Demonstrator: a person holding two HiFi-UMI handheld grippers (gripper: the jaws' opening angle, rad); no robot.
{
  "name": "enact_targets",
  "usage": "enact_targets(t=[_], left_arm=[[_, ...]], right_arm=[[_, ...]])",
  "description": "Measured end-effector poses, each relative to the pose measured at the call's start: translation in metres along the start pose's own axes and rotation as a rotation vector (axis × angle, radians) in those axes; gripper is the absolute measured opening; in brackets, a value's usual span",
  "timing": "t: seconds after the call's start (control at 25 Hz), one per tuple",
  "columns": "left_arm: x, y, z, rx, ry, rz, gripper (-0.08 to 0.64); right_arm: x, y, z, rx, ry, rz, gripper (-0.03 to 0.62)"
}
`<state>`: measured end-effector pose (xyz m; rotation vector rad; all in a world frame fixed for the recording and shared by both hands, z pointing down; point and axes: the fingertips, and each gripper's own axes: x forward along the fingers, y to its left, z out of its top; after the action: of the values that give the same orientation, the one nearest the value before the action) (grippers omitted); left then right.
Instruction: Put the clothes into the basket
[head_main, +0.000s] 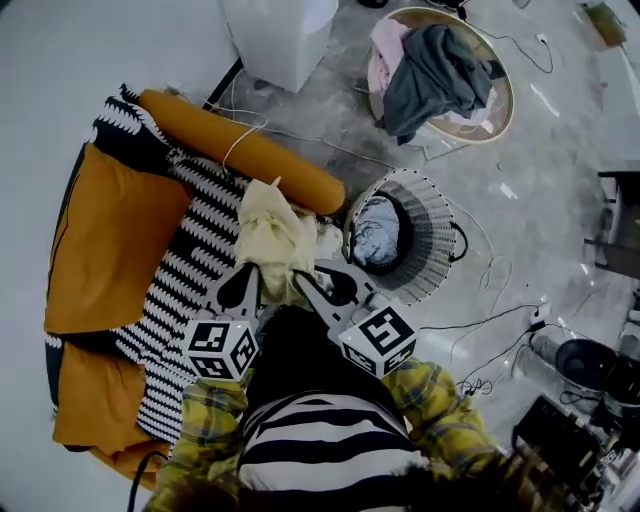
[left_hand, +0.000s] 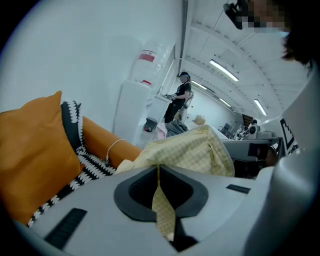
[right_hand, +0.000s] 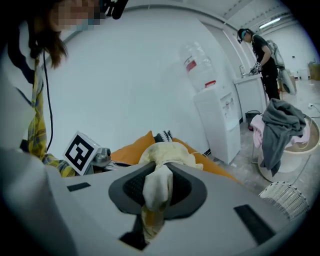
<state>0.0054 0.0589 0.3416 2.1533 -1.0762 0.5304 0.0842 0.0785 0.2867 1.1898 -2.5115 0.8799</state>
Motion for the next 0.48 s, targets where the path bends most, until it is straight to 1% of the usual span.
enact_targets(t=[0.08, 0.24, 0.36, 0.48], left_arm=[[0.002, -0.026, 0.018, 0.032, -0.026, -0.036, 0.026], [0.008, -0.085, 0.056, 0.113, -0.051, -0.105, 0.026], [0.021, -0.121, 0.074, 0.149, -0.079, -0.174, 0.026], [0.038, -0.156, 0.090, 0.190, -0.077, -0.251, 0.026]], right_arm=[[-0.025, -0.006, 0.017, -0.010, -0.051, -0.013, 0.064], [-0.079, -0.030, 0.052, -0.012, -0.150, -0.050, 0.064], [-0.113, -0.054, 0.068, -0.015, -0.215, -0.118, 0.064], [-0.147, -0.082, 0.079, 0.011, -0.281, -0.214, 0.064]])
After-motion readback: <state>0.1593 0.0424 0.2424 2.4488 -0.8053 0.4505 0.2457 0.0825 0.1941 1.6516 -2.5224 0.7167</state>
